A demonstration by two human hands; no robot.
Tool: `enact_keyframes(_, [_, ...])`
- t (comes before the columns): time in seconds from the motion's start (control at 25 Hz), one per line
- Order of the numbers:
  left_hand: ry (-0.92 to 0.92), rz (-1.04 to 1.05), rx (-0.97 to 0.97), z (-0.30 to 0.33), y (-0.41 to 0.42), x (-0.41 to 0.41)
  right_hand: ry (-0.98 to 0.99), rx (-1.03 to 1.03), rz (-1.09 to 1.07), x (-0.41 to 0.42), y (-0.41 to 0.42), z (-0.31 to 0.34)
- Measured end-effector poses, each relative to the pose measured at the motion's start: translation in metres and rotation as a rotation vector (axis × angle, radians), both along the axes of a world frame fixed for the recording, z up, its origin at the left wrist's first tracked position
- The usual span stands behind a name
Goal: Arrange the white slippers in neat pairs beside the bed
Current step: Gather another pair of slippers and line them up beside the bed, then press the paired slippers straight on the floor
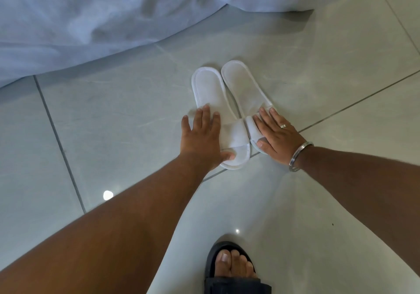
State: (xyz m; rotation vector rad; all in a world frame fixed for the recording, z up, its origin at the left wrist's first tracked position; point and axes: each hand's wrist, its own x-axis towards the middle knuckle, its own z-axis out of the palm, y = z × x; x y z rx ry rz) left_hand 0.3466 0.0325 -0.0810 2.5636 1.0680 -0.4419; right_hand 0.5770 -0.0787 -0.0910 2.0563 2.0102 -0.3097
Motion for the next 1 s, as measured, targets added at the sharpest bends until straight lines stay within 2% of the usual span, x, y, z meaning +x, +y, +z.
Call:
enact_keyframes(0.16, [-0.143,0.068,0.085,-0.006,0.003,-0.063,-0.042,0.058,-0.087,-0.009,-0.002,0.026])
enact_keyframes(0.28, [-0.152,0.13,0.207,-0.006,0.008,-0.18,0.03,0.06,0.176,-0.062,0.008,0.042])
enact_keyframes(0.36, [-0.032,0.184,0.235,0.005,0.01,-0.278,0.121,0.055,0.378,-0.131,0.017,0.04])
enact_keyframes(0.48, [0.193,0.302,0.233,0.038,0.0,-0.433,0.263,0.088,0.577,-0.278,0.052,0.041])
enact_keyframes(0.64, [0.385,0.523,0.193,0.072,-0.027,-0.587,0.315,0.125,0.772,-0.458,0.105,0.075])
enact_keyframes(0.76, [0.409,0.641,0.154,0.073,-0.036,-0.644,0.278,-0.022,0.865,-0.554,0.124,0.079])
enact_keyframes(0.88, [0.464,0.634,0.036,0.058,-0.039,-0.669,0.23,-0.236,0.814,-0.615,0.121,0.062])
enact_keyframes(1.0, [0.399,0.597,-0.055,0.042,-0.043,-0.668,0.176,-0.253,0.768,-0.641,0.111,0.036])
